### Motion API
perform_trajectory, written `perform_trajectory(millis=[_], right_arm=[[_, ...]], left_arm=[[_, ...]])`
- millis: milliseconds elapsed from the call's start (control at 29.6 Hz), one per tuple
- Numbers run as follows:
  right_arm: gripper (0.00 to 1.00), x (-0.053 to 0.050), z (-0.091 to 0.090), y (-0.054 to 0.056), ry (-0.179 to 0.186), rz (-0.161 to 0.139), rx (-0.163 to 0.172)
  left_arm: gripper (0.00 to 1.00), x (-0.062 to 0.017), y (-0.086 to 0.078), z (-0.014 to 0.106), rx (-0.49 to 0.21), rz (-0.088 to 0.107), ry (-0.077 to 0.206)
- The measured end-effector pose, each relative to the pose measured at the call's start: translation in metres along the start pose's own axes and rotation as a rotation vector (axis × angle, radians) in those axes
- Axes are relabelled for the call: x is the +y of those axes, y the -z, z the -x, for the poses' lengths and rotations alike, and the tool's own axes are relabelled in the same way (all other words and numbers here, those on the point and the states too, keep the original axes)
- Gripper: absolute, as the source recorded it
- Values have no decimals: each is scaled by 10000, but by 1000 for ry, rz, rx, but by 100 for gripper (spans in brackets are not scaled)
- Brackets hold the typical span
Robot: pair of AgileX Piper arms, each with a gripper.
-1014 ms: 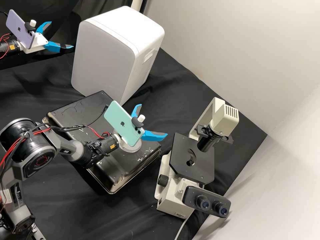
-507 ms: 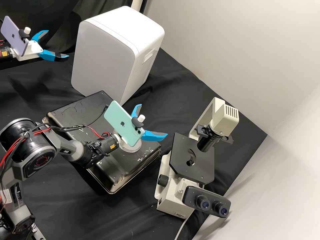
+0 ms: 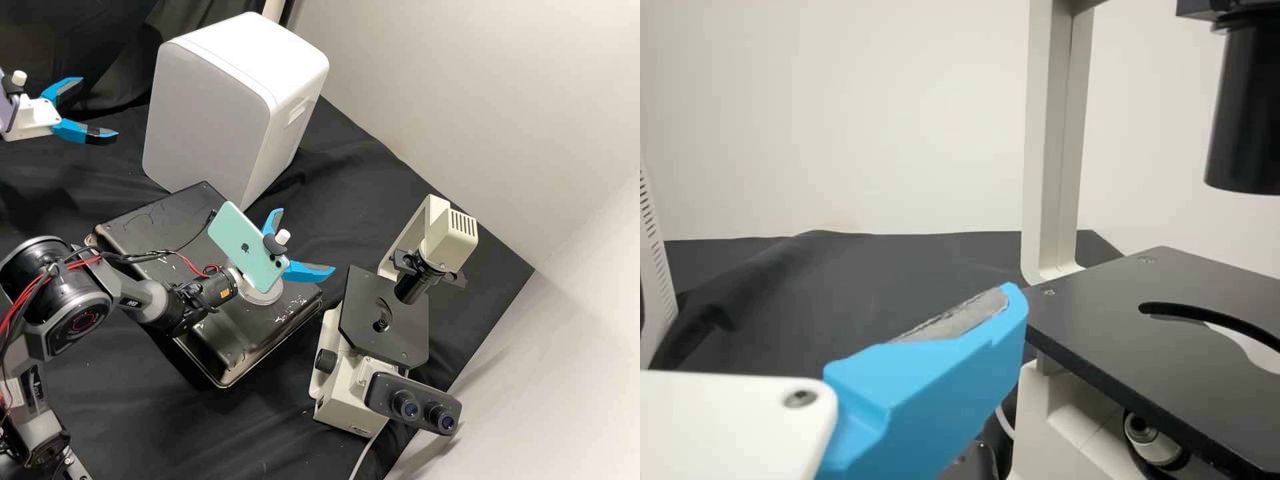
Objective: Place the petri dish on the microscope
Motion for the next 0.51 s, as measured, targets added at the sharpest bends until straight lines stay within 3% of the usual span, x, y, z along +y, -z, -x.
perform_trajectory(millis=[135,372,406,507], right_arm=[[100,0,0,0,0,0,0],[100,0,0,0,0,0,0],[100,0,0,0,0,0,0],[100,0,0,0,0,0,0]], left_arm=[[100,-9,-101,177,-52,5,-13],[100,-23,-269,409,-177,-4,-33],[100,-32,-282,423,-192,-9,-32],[100,-9,-323,441,-238,-33,-63]])
